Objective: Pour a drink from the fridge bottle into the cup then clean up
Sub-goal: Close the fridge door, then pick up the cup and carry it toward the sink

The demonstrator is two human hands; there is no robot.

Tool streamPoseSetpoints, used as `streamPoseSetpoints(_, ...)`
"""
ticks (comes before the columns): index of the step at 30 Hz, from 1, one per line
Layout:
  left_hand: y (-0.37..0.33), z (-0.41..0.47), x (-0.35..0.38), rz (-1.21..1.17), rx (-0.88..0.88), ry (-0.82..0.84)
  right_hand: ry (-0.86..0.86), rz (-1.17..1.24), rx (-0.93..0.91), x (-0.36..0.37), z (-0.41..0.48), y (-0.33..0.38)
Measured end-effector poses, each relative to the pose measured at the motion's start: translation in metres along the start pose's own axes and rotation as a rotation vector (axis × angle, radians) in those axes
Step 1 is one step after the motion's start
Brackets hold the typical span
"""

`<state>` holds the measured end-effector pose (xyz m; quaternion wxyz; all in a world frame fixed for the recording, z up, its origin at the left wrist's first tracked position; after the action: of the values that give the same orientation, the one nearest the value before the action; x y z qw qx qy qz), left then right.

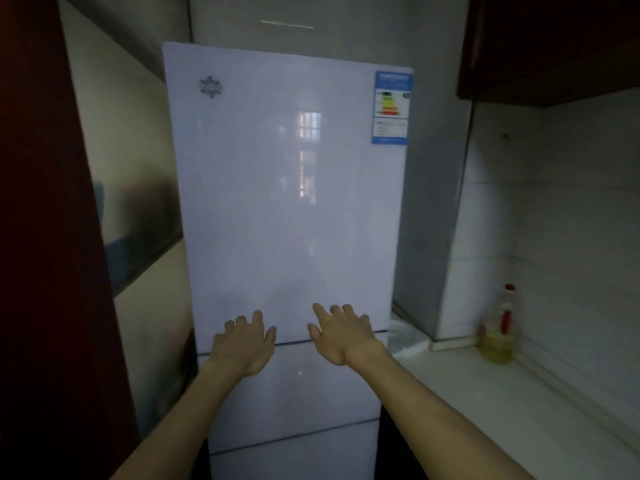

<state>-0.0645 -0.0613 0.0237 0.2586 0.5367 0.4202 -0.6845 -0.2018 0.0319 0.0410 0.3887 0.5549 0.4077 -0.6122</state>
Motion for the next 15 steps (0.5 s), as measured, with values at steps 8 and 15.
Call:
streamPoseSetpoints(8, -0.075, -0.048, 0.023, 0.004, 0.143, 0.049, -0.008, 0.026, 0.164, 0.017, -0.09, -0.055)
streamPoseSetpoints(15, -0.183, -0.11, 0.045, 0.003, 0.351, 0.066, -0.066, 0.031, 0.355, 0.01, -0.196, -0.134)
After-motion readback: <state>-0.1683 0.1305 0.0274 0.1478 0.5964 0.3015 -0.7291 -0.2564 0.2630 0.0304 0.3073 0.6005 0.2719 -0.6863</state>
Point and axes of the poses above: each hand's wrist, its own z-axis towards the middle knuckle, its own x-axis out of the palm, y = z × x, the point moved 8 cm from there along z, towards the middle knuckle, and after that the axes turned 7 degrees about -z, right-handed, at the moved point
